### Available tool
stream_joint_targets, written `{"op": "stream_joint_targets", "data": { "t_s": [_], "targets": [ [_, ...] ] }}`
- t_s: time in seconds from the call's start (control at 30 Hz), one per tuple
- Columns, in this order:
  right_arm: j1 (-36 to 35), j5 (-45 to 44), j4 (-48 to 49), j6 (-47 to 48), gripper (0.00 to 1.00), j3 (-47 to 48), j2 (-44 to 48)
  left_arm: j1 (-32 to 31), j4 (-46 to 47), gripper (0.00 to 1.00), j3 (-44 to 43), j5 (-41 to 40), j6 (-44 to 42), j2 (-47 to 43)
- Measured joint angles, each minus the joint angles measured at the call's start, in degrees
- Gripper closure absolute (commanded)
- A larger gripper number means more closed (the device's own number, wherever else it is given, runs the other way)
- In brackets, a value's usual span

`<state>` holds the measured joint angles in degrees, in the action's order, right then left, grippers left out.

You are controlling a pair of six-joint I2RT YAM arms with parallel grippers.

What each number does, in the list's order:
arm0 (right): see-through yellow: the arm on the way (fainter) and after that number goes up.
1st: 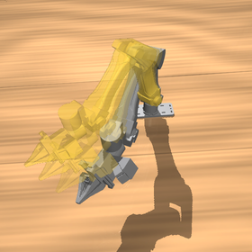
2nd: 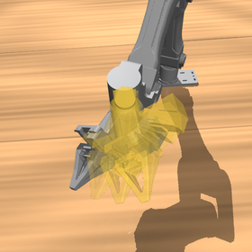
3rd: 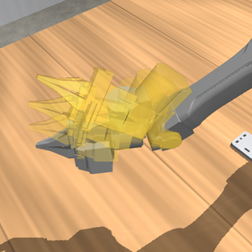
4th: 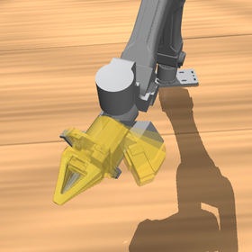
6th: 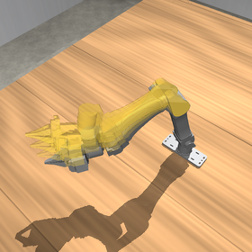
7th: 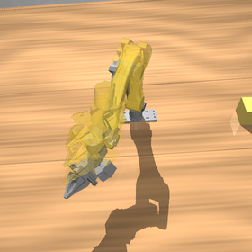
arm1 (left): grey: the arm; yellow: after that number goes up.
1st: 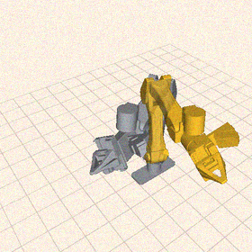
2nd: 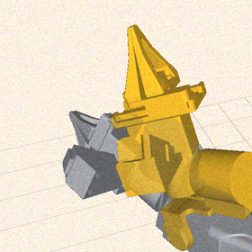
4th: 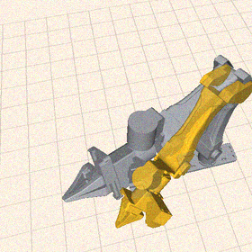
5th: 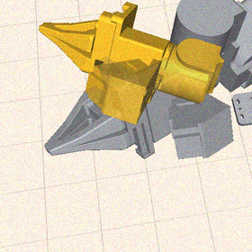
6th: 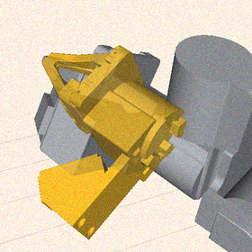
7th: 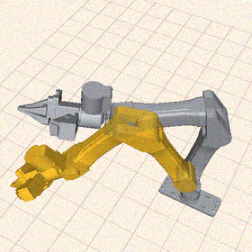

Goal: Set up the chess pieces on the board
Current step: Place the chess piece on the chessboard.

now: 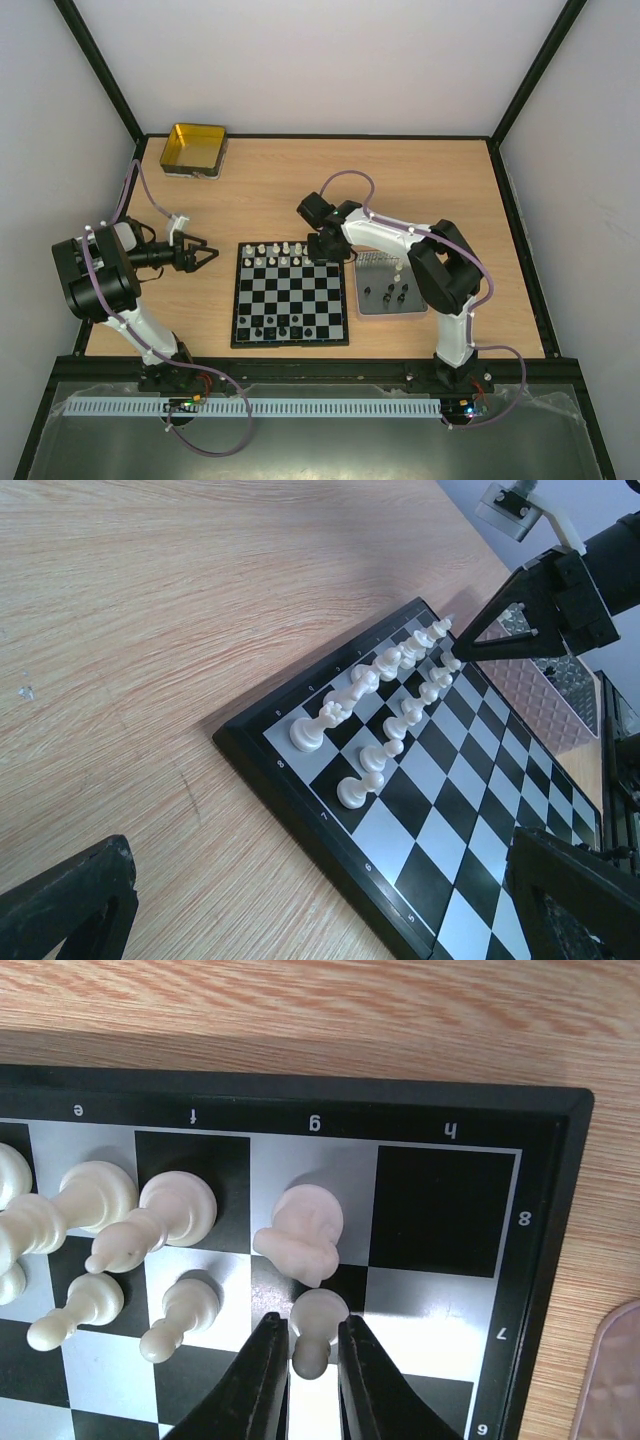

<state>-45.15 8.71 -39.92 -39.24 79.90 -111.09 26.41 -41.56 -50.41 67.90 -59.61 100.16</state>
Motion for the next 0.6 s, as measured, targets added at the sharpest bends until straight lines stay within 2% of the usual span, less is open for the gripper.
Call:
{"op": "stream_joint_targets", "data": {
  "t_s": [0.6],
  "targets": [
    [-0.3,0.4,0.5,0.0,0.86,0.0,-0.7,0.5,-2.6,0.00,-0.8,0.3,-2.0,1.1]
  ]
}}
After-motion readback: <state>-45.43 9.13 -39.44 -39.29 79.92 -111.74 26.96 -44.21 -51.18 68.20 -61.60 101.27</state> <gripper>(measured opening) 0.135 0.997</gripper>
